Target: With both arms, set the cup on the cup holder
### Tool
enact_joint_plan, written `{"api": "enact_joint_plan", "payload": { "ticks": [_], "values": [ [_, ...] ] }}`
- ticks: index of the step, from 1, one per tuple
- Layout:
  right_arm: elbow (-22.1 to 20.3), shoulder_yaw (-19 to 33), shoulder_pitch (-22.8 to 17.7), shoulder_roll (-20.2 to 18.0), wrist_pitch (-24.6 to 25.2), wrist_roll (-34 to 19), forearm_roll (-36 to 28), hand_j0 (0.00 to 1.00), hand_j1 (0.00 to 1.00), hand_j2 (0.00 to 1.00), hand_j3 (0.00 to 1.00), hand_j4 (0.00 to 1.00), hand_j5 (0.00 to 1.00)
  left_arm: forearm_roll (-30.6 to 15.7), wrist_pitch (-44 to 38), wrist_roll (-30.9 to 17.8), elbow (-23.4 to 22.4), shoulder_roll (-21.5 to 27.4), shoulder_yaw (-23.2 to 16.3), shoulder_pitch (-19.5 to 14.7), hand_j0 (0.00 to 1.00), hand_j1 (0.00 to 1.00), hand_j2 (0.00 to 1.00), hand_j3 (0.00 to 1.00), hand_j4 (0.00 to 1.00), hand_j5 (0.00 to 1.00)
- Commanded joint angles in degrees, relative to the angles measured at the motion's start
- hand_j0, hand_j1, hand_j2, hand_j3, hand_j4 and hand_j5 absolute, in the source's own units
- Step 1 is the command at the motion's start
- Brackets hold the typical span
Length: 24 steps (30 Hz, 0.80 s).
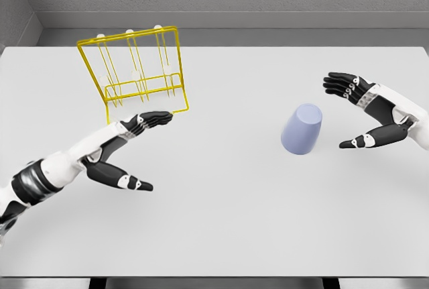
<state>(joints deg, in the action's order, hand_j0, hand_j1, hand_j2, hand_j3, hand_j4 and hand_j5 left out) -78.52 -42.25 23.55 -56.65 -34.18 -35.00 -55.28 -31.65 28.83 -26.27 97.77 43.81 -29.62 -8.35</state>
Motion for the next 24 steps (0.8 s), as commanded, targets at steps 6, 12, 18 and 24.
{"api": "enact_joint_plan", "payload": {
  "ticks": [6,12,18,24],
  "values": [
    [4.8,0.5,0.3,3.7,-0.2,0.0,-0.4,1.00,1.00,1.00,1.00,1.00,1.00,2.2,-0.9,0.2,-10.8,-10.4,-0.6,-3.4,1.00,1.00,1.00,1.00,1.00,1.00],
    [11.4,1.0,0.2,8.7,-0.3,0.0,-0.4,1.00,1.00,1.00,1.00,1.00,1.00,2.6,-0.5,0.3,-14.6,-13.5,-4.0,-3.9,1.00,1.00,1.00,1.00,1.00,1.00],
    [13.7,1.0,-1.1,10.6,-0.3,0.0,-0.4,1.00,1.00,1.00,1.00,1.00,1.00,7.2,-0.8,0.3,-18.4,-16.8,-4.0,-7.3,1.00,1.00,1.00,1.00,1.00,1.00],
    [17.3,0.9,-1.2,13.5,0.0,0.0,0.5,1.00,1.00,1.00,1.00,1.00,1.00,2.8,-1.0,0.3,-20.4,-18.2,-6.2,-8.8,1.00,1.00,1.00,1.00,1.00,1.00]
  ]
}}
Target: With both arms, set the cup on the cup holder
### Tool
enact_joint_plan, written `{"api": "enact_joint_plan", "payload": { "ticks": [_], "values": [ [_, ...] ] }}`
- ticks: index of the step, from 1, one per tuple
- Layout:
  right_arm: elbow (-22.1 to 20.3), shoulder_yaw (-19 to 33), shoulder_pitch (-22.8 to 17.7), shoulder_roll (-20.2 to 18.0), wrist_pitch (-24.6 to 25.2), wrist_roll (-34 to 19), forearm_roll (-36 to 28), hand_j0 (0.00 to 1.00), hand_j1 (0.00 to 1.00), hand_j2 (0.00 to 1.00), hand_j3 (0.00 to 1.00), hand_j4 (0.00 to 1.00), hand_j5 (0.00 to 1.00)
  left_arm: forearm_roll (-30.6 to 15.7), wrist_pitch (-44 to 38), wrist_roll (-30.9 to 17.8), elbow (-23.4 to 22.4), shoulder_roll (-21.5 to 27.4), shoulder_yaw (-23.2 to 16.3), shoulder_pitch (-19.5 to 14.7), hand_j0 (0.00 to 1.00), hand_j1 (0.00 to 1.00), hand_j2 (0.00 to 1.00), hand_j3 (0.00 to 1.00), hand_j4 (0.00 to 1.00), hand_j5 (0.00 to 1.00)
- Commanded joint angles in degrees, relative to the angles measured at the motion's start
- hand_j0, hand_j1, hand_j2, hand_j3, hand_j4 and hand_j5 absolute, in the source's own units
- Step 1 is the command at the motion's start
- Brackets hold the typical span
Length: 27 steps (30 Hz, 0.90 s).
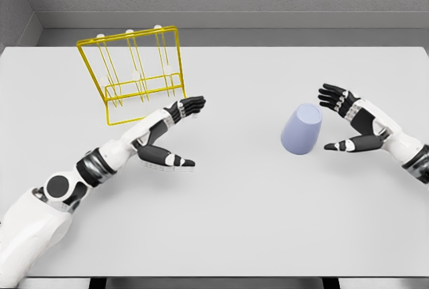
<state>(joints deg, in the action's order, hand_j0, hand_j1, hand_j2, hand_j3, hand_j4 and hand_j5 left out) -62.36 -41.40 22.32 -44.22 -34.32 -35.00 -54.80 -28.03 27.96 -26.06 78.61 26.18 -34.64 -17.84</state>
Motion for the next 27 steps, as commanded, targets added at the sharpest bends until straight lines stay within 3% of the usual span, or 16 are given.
{"api": "enact_joint_plan", "payload": {
  "ticks": [1,7,13,27],
  "values": [
    [1.8,0.0,0.0,1.3,0.1,0.0,0.8,1.00,1.00,1.00,1.00,1.00,1.00,-0.9,-0.1,0.0,-2.1,-1.1,-1.5,0.0,1.00,1.00,1.00,1.00,1.00,1.00],
    [3.6,-0.2,0.0,3.5,0.3,0.0,1.3,1.00,1.00,1.00,1.00,1.00,1.00,-1.0,-0.4,0.1,-1.6,-0.9,-3.0,-0.7,1.00,1.00,1.00,1.00,1.00,1.00],
    [4.7,-0.3,0.0,4.9,0.3,0.0,1.4,1.00,1.00,1.00,1.00,1.00,1.00,-0.3,-7.0,0.3,-1.8,-0.9,-3.1,-1.1,1.00,1.00,1.00,1.00,1.00,1.00],
    [6.3,-0.2,0.4,7.7,0.4,0.0,2.6,1.00,1.00,1.00,1.00,1.00,1.00,-0.3,-6.7,2.1,-2.1,-0.6,-3.3,-1.8,1.00,1.00,1.00,1.00,1.00,1.00]
  ]
}}
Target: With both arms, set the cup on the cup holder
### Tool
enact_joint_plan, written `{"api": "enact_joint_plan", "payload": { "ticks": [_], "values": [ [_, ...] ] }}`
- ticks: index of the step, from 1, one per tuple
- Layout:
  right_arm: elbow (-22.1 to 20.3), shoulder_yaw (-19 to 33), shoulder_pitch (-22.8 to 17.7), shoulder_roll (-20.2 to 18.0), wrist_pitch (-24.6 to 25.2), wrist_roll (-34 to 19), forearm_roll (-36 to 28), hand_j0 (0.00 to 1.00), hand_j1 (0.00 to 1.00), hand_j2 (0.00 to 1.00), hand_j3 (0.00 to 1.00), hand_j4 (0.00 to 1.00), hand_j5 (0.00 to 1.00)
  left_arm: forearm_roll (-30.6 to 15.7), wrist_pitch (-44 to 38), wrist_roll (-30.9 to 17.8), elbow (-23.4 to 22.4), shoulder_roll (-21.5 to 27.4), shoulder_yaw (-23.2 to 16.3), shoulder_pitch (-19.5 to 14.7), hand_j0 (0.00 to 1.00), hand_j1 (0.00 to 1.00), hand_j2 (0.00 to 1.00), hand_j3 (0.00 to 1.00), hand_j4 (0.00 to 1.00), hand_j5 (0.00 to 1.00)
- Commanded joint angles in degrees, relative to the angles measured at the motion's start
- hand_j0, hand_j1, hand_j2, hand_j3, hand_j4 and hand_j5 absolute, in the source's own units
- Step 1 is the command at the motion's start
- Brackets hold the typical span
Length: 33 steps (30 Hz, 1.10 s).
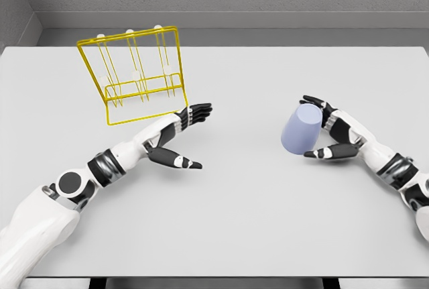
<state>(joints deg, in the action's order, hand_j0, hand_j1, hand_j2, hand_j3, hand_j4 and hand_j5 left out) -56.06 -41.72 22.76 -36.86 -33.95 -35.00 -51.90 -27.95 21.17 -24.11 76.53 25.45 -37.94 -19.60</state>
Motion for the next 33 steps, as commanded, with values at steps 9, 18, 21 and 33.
{"api": "enact_joint_plan", "payload": {
  "ticks": [9,18,21,33],
  "values": [
    [1.3,0.2,1.0,1.9,0.1,0.0,1.0,1.00,1.00,1.00,1.00,1.00,1.00,-0.5,0.4,0.3,0.0,-0.3,-0.1,-0.3,1.00,1.00,1.00,1.00,1.00,1.00],
    [2.7,0.2,2.7,3.2,0.4,0.0,1.9,0.97,0.97,0.97,0.97,0.97,0.97,-0.5,0.6,0.3,-0.5,-0.3,-1.7,-1.1,1.00,1.00,1.00,1.00,1.00,1.00],
    [3.7,0.1,2.7,3.5,0.4,0.0,2.9,0.94,0.94,0.94,0.94,0.94,0.94,-0.4,0.7,0.3,-0.4,-0.3,-1.7,-1.1,1.00,1.00,1.00,1.00,1.00,1.00],
    [3.7,0.3,2.6,3.5,-0.2,0.0,3.0,0.67,0.67,0.67,0.67,0.67,0.67,-0.4,0.9,0.3,-0.5,-0.5,-1.7,-1.2,1.00,1.00,1.00,1.00,1.00,1.00]
  ]
}}
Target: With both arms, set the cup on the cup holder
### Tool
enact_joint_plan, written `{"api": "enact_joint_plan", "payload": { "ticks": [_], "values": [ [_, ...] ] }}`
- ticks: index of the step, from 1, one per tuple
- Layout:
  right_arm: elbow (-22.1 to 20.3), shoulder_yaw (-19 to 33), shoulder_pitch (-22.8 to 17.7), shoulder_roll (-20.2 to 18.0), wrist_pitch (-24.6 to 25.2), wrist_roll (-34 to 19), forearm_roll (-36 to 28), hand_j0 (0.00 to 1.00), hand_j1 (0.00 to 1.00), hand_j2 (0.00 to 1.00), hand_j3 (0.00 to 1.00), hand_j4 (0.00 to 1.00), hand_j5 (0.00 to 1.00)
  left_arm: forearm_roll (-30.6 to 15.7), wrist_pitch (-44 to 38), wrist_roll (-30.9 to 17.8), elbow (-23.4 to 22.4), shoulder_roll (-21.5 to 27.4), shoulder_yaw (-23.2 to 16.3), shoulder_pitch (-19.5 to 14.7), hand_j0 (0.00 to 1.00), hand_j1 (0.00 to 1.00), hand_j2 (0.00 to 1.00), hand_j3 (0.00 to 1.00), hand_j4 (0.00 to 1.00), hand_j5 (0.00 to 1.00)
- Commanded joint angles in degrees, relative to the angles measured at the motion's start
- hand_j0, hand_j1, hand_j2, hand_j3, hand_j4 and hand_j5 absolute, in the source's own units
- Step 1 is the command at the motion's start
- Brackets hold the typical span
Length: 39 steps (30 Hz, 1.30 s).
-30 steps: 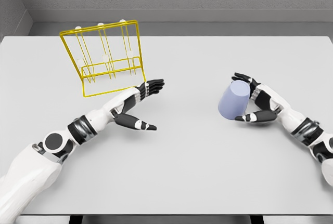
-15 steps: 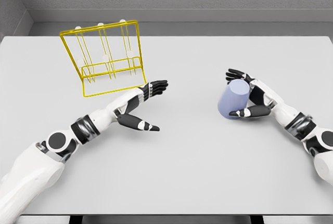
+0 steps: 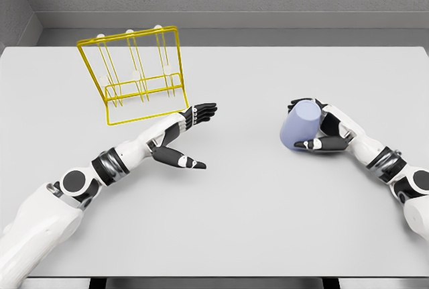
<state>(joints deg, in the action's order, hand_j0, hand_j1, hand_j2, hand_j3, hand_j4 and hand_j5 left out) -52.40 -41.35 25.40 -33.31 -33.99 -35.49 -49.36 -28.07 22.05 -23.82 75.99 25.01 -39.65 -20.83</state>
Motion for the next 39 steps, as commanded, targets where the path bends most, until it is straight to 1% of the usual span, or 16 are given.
{"api": "enact_joint_plan", "payload": {
  "ticks": [1,6,8,11,14,20,21,22,25,30,32,37,39],
  "values": [
    [0.0,0.0,0.0,-0.1,-0.2,0.5,0.5,0.67,0.67,0.67,0.67,0.67,0.67,-0.3,0.0,0.0,0.0,0.0,0.0,0.0,1.00,1.00,1.00,1.00,1.00,1.00],
    [-1.1,0.6,0.4,-0.4,-0.4,0.5,0.6,0.67,0.67,0.67,0.67,0.67,0.67,-0.3,0.0,0.0,-0.6,0.0,0.0,-0.1,1.00,1.00,1.00,1.00,1.00,1.00],
    [-1.5,0.7,1.2,-0.5,-0.5,0.5,0.6,0.67,0.67,0.67,0.67,0.67,0.67,-0.3,0.0,0.0,-0.6,0.0,0.0,-0.1,1.00,1.00,1.00,1.00,1.00,1.00],
    [-3.1,0.6,2.4,-0.5,-0.5,0.5,0.6,0.67,0.67,0.67,0.67,0.67,0.67,-0.3,0.0,0.0,-0.6,0.0,0.0,-0.1,1.00,1.00,1.00,1.00,1.00,1.00],
    [-4.8,0.6,2.4,-0.5,-0.5,0.5,1.1,0.67,0.67,0.67,0.67,0.67,0.67,-0.2,0.0,0.0,-0.7,0.0,0.1,-0.1,1.00,1.00,1.00,1.00,1.00,1.00],
    [-7.8,0.2,2.4,0.0,-0.5,0.5,1.2,0.67,0.67,0.67,0.67,0.67,0.67,-0.3,0.1,0.0,-4.3,-2.0,0.6,-0.2,1.00,1.00,1.00,1.00,1.00,1.00],
    [-8.4,0.0,2.5,0.3,-0.5,0.5,1.2,0.67,0.67,0.67,0.67,0.67,0.67,-0.2,0.1,0.0,-5.4,-2.9,0.7,-0.2,1.00,1.00,1.00,1.00,1.00,1.00],
    [-8.4,-0.1,2.4,1.3,-0.5,0.5,1.3,0.67,0.67,0.67,0.67,0.67,0.67,-0.2,0.2,-0.1,-5.5,-2.9,0.5,-0.9,1.00,1.00,1.00,1.00,1.00,1.00],
    [-8.6,-0.3,2.3,3.3,-0.5,0.5,2.6,0.67,0.67,0.67,0.67,0.67,0.67,-0.2,0.2,-0.1,-5.4,-2.9,0.5,-0.9,1.00,1.00,1.00,1.00,1.00,1.00],
    [-8.5,-0.8,2.5,5.1,-0.2,0.5,4.3,0.66,0.66,0.66,0.66,0.66,0.66,-0.3,0.2,-0.4,-5.3,-2.8,0.6,-0.9,1.00,1.00,1.00,1.00,1.00,1.00],
    [-8.2,-0.9,2.4,6.5,0.1,0.5,5.5,0.66,0.66,0.66,0.66,0.66,0.66,-0.2,0.2,-0.4,-5.3,-2.8,0.7,-1.0,1.00,1.00,1.00,1.00,1.00,1.00],
    [-7.8,-1.1,2.4,8.3,0.5,0.5,7.8,0.66,0.66,0.66,0.66,0.66,0.66,-0.2,0.2,-0.4,-5.4,-2.9,0.7,-0.9,1.00,1.00,1.00,1.00,1.00,1.00],
    [-6.6,-1.3,2.3,9.4,0.5,0.5,8.0,0.66,0.66,0.66,0.66,0.66,0.66,-0.2,0.2,-0.4,-5.3,-2.9,0.7,-0.9,1.00,1.00,1.00,1.00,1.00,1.00]
  ]
}}
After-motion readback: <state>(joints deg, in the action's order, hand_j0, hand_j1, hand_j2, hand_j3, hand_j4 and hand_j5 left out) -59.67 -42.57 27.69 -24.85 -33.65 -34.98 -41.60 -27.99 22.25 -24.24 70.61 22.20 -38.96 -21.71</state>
